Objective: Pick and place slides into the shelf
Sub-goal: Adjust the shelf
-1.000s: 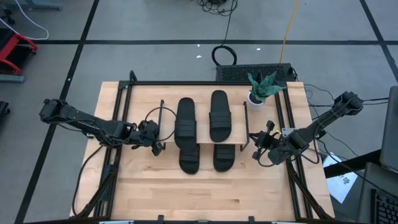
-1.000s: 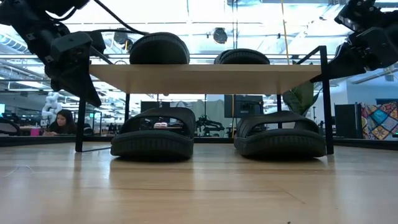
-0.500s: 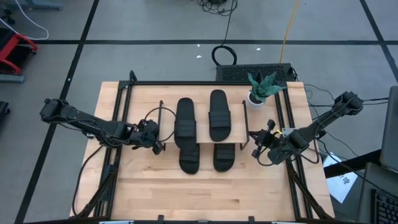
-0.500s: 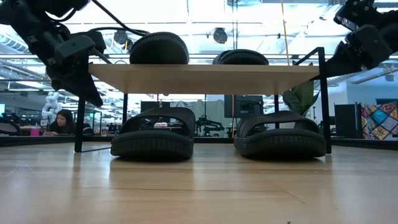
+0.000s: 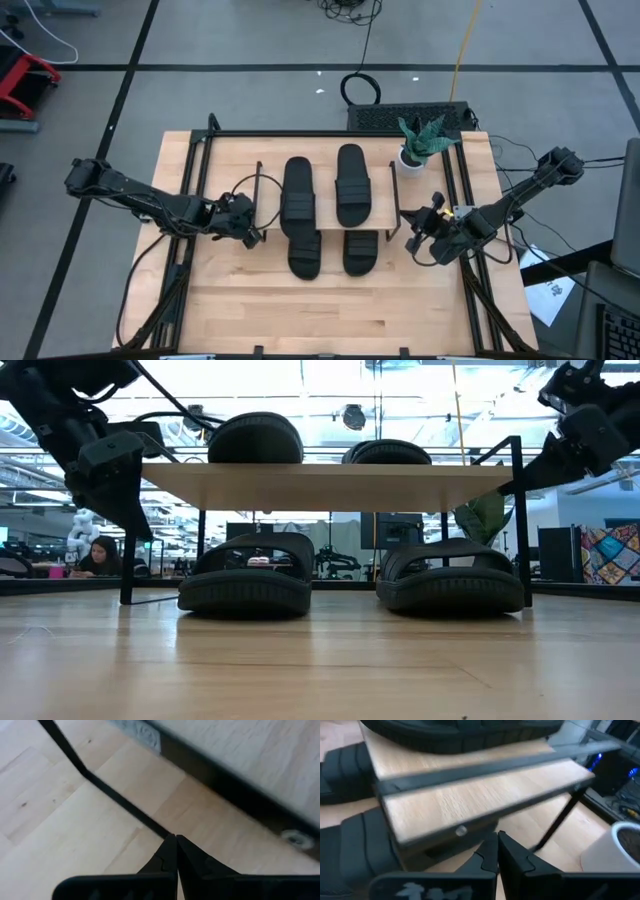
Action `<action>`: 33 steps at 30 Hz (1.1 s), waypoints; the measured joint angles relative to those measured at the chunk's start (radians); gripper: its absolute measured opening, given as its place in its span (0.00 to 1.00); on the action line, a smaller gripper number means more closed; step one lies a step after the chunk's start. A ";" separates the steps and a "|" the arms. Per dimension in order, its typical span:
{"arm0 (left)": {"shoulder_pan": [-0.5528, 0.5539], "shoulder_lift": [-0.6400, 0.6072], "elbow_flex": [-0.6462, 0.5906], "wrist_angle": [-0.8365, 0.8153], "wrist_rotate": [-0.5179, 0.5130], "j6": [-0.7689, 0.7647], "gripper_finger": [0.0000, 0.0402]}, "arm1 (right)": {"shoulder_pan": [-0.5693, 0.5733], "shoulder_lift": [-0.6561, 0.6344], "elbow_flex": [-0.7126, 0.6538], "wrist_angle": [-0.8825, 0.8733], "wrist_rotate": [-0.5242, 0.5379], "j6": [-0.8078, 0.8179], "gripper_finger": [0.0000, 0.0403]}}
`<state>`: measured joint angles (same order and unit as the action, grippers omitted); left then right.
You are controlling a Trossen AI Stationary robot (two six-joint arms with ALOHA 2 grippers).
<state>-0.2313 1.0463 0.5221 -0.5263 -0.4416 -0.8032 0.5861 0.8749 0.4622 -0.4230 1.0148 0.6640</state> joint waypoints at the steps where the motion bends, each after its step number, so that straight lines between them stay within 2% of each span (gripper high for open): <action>1: 0.000 0.002 0.000 -0.005 -0.002 -0.004 0.00 | 0.000 0.000 0.000 -0.021 0.000 0.025 0.00; 7: 0.000 0.002 0.000 -0.013 -0.016 -0.008 0.00 | 0.000 0.000 -0.002 -0.107 0.003 0.119 0.00; 19: -0.025 0.001 0.000 -0.021 -0.030 -0.033 0.00 | 0.000 0.000 -0.003 -0.113 0.017 0.133 0.00; 23: -0.044 0.001 -0.001 -0.001 -0.034 -0.007 0.00 | 0.000 0.000 -0.004 -0.112 0.058 0.136 0.00; 29: -0.066 0.001 -0.001 0.023 -0.109 0.045 0.00 | 0.000 0.000 -0.004 -0.108 0.056 0.136 0.00; 33: -0.067 0.001 -0.001 0.061 -0.077 0.097 0.00 | 0.000 0.000 -0.004 -0.104 0.045 0.136 0.00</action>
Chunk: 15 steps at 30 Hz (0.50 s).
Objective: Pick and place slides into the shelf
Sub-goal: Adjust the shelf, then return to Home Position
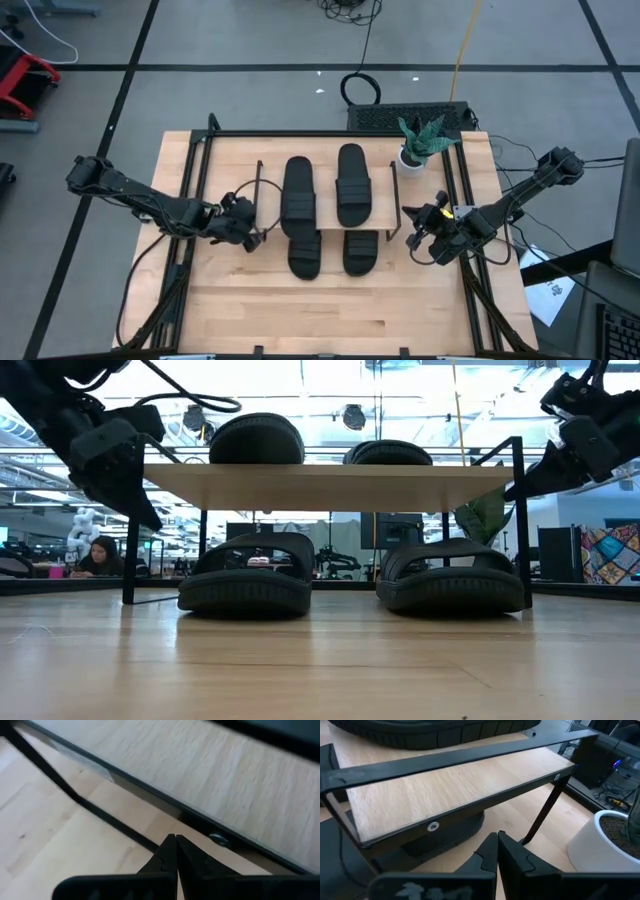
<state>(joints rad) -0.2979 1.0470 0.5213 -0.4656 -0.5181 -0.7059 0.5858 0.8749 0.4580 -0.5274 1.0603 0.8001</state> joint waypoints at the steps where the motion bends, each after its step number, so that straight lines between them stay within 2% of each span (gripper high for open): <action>1: 0.000 0.000 0.000 0.004 0.011 0.006 0.00 | 0.000 0.000 0.000 0.000 -0.005 0.000 0.00; 15: -0.013 -0.008 0.000 -0.103 0.011 -0.083 0.00 | 0.000 0.000 0.000 0.000 0.002 -0.001 0.00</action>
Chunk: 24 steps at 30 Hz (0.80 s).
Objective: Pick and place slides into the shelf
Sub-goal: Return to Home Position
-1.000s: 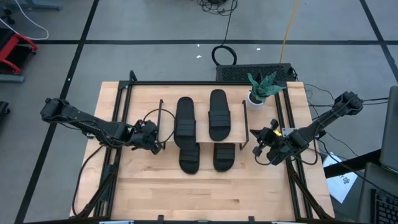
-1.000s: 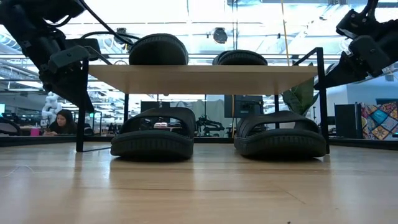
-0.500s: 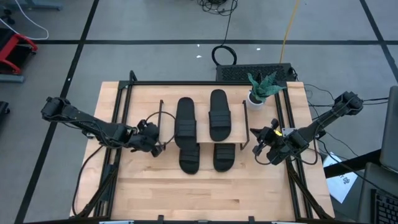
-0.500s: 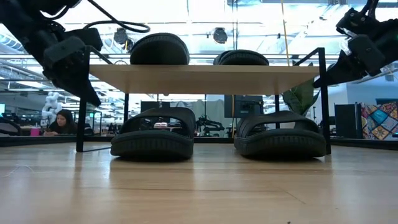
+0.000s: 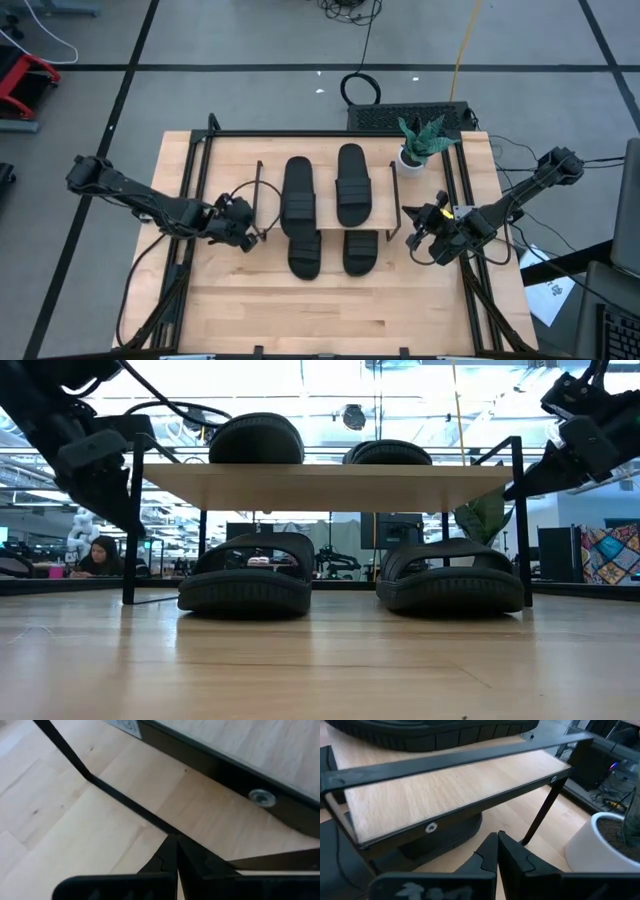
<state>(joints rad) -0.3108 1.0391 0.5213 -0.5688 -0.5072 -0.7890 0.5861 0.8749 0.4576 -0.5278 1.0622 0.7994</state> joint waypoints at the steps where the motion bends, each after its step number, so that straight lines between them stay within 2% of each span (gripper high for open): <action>1: -0.003 -0.008 0.000 -0.009 -0.003 -0.004 0.00 | 0.000 0.000 0.000 0.000 0.010 -0.002 0.00; 7: -0.035 -0.104 0.000 -0.077 -0.010 -0.034 0.00 | 0.000 -0.022 0.000 0.000 0.017 -0.021 0.00; 12: -0.080 -0.202 0.000 -0.132 -0.033 -0.070 0.00 | 0.000 -0.067 0.000 0.000 0.067 -0.039 0.00; 19: -0.135 -0.287 0.000 -0.258 -0.133 -0.165 0.00 | 0.000 -0.164 -0.001 -0.001 0.121 -0.129 0.00; 24: -0.172 -0.319 0.000 -0.260 -0.220 -0.157 0.00 | 0.000 -0.246 0.000 0.007 0.150 -0.248 0.00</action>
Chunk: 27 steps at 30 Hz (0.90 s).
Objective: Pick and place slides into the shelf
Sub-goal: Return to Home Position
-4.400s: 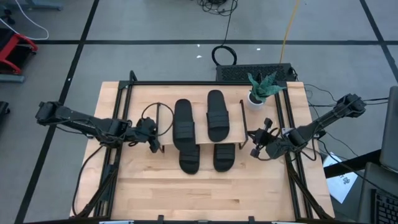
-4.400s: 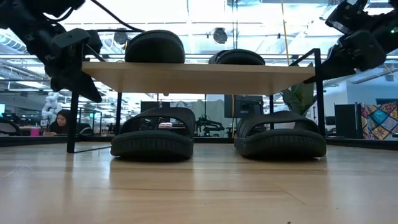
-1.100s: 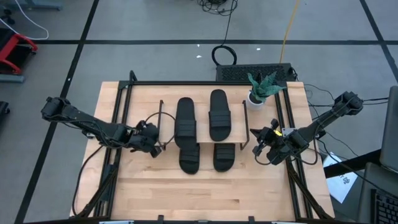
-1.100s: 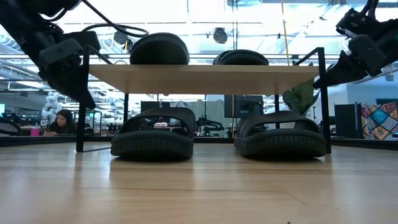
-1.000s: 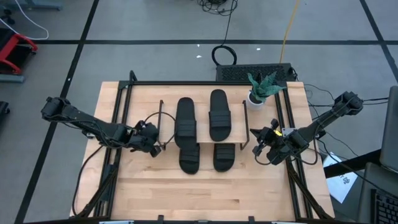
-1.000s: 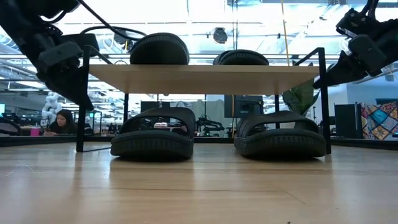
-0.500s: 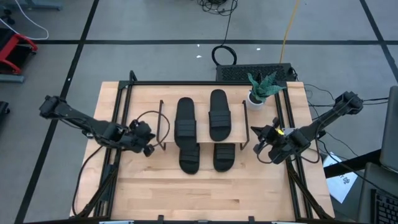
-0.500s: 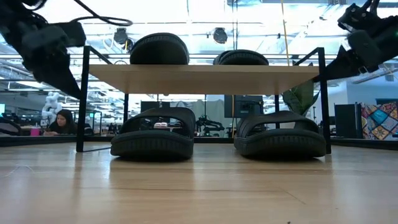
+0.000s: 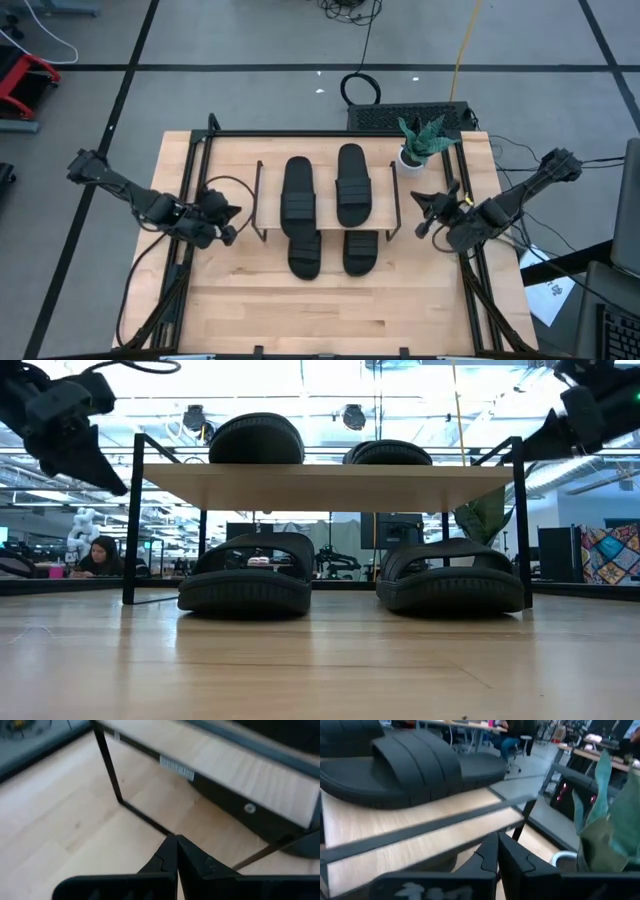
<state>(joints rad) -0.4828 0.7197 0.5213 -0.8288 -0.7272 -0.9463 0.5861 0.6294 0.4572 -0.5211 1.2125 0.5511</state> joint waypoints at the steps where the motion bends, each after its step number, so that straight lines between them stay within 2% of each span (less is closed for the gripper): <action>1: -0.008 -0.005 0.001 0.001 -0.019 0.011 0.00 | 0.000 -0.017 0.000 0.013 0.001 -0.037 0.00; 4: -0.037 -0.013 0.027 0.010 -0.074 0.071 0.00 | 0.002 -0.066 0.000 0.109 0.015 -0.155 0.00; 7: -0.085 -0.012 0.071 0.045 -0.125 0.185 0.00 | 0.025 -0.105 0.000 0.288 0.000 -0.324 0.00; 9: -0.128 -0.003 0.100 0.104 -0.141 0.312 0.00 | 0.052 -0.120 0.000 0.438 -0.036 -0.463 0.00; 11: -0.180 0.012 0.113 0.229 -0.137 0.499 0.00 | 0.087 -0.126 0.000 0.588 -0.129 -0.621 0.00; 15: -0.286 0.060 0.113 0.552 -0.082 0.907 0.00 | 0.157 -0.109 0.001 0.809 -0.349 -0.805 0.00; 20: -0.338 0.142 0.113 0.867 0.051 1.260 0.00 | 0.194 -0.045 0.002 0.872 -0.455 -0.861 0.00; 23: -0.309 0.176 0.113 0.977 0.151 1.418 0.00 | 0.172 0.010 0.002 0.942 -0.553 -0.913 0.00; 27: -0.206 0.178 0.150 0.973 0.185 1.488 0.00 | 0.120 0.052 0.053 0.968 -0.612 -0.997 0.00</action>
<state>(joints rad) -0.6886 0.8978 0.6715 0.1439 -0.5418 0.5420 0.7057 0.6817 0.5103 0.4465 0.6008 -0.4456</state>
